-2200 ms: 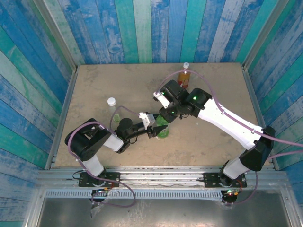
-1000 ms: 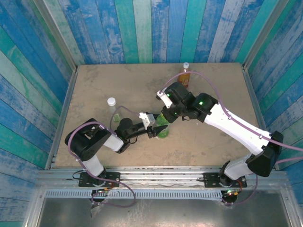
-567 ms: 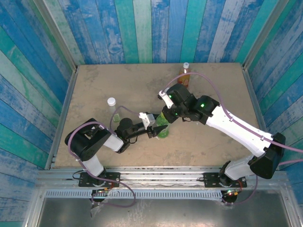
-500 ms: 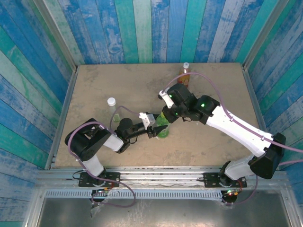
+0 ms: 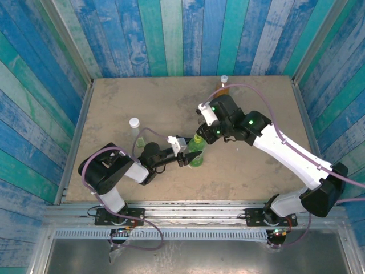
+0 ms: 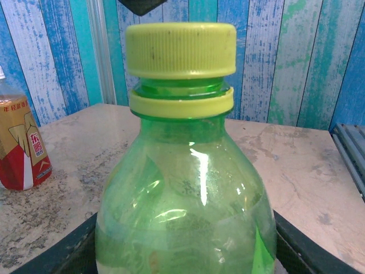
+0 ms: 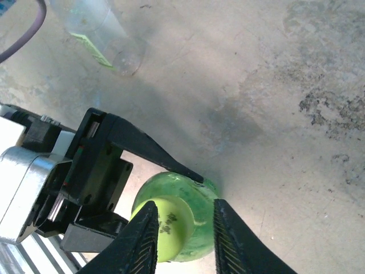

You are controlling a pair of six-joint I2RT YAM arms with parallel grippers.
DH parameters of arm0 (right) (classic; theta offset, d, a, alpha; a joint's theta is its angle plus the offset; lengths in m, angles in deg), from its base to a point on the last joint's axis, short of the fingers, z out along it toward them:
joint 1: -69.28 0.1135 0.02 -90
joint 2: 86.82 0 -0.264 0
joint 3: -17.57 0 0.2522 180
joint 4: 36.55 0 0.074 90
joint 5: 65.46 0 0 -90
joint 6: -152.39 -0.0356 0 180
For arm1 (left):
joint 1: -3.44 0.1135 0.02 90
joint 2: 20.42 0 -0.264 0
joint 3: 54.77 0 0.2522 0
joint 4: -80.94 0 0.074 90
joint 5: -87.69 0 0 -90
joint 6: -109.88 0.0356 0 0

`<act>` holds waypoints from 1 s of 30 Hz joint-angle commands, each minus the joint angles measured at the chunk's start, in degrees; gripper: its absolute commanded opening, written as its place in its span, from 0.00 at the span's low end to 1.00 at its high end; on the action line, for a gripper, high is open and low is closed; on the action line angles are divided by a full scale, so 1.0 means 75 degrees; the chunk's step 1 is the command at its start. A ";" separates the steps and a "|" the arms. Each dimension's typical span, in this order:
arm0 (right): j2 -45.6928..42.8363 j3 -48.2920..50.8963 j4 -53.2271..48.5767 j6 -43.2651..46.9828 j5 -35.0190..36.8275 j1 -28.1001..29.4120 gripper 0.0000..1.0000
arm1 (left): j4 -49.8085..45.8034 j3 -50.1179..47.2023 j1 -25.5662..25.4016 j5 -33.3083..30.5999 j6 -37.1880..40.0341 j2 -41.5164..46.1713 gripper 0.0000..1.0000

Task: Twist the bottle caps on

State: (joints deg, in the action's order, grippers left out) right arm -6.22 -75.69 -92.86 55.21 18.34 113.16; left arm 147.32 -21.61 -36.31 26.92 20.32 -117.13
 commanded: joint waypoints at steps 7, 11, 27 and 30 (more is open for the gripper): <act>0.0059 0.0642 0.0249 -0.0091 -0.1659 -0.0568 0.27 | -0.0397 -0.0136 -0.0030 0.0052 0.0145 -0.0127 0.60; 0.0061 0.0878 0.0331 -0.0128 -0.2138 -0.0790 0.23 | -0.0397 -0.0114 -0.0033 0.0063 0.0139 -0.0144 0.60; -0.0567 0.1969 0.0413 -0.0594 -0.3645 -0.1106 0.12 | -0.0437 -0.0027 -0.0038 -0.0087 -0.0024 -0.0211 0.59; -0.0785 0.2098 0.0477 -0.0705 -0.3811 -0.1104 0.12 | -0.0449 -0.0025 -0.0032 -0.0095 -0.0026 -0.0190 0.59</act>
State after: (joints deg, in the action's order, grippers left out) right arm -11.55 -62.73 -81.73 51.21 -5.86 103.91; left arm 147.47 -21.70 -36.66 27.86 21.22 -117.13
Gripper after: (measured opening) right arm 0.119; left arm 0.603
